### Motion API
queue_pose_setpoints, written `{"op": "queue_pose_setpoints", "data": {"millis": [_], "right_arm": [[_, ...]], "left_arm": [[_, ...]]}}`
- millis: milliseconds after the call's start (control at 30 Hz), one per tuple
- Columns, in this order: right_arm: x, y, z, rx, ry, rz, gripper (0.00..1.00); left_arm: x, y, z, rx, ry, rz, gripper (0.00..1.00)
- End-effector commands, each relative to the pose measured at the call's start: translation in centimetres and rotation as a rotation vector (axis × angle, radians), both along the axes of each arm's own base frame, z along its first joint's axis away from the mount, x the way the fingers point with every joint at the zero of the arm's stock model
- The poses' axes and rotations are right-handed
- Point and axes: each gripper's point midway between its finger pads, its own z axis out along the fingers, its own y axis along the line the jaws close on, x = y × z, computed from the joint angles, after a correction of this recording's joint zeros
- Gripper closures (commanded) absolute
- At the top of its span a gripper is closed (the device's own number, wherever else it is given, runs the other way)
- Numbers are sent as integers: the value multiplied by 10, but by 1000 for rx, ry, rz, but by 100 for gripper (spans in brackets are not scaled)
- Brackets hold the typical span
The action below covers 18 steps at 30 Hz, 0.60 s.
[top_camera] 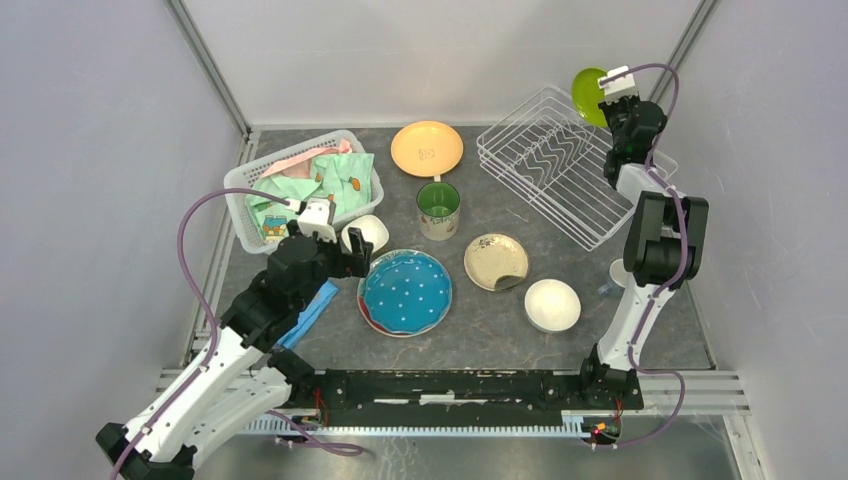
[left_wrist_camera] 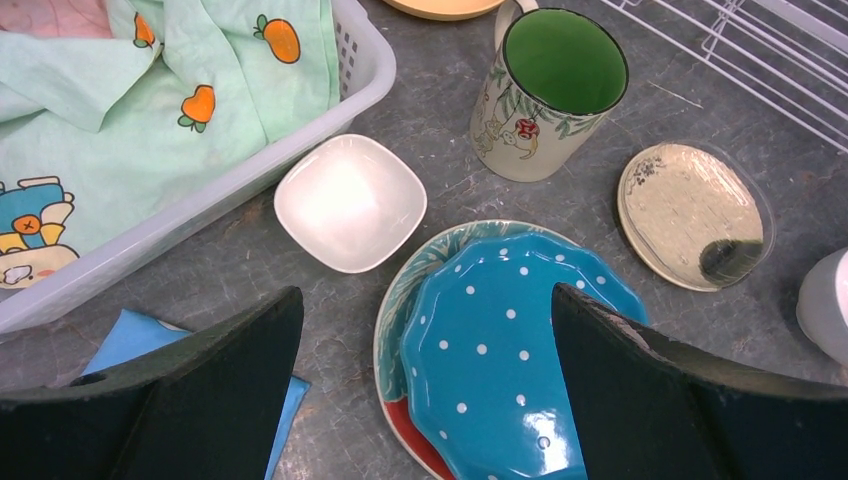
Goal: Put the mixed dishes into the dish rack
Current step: Insert the plate into the dish rack.
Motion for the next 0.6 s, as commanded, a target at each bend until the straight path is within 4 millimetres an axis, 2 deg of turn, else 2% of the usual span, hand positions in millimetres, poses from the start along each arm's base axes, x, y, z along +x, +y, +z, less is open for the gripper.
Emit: {"op": "queue_pose_setpoints", "data": {"millis": [0,67,133,267,567], "right_arm": [[12,2,34,-61,-108,59,100],[12,8,19,-66,-91,86,100],[13,5,9,-66,-92,76,100],[20,8,-7,-57,-62,98,100],[25,5,-34,-65,-7,99,100]], "left_arm": [[6,1,5,46,-48,-12,0],[6,2,4,49,-47,-7,0],[6,2,4,51,-46,-9,0],[6,0,1,56,-39,-15,0],[6,1,1,62,-41,-12,0]]}}
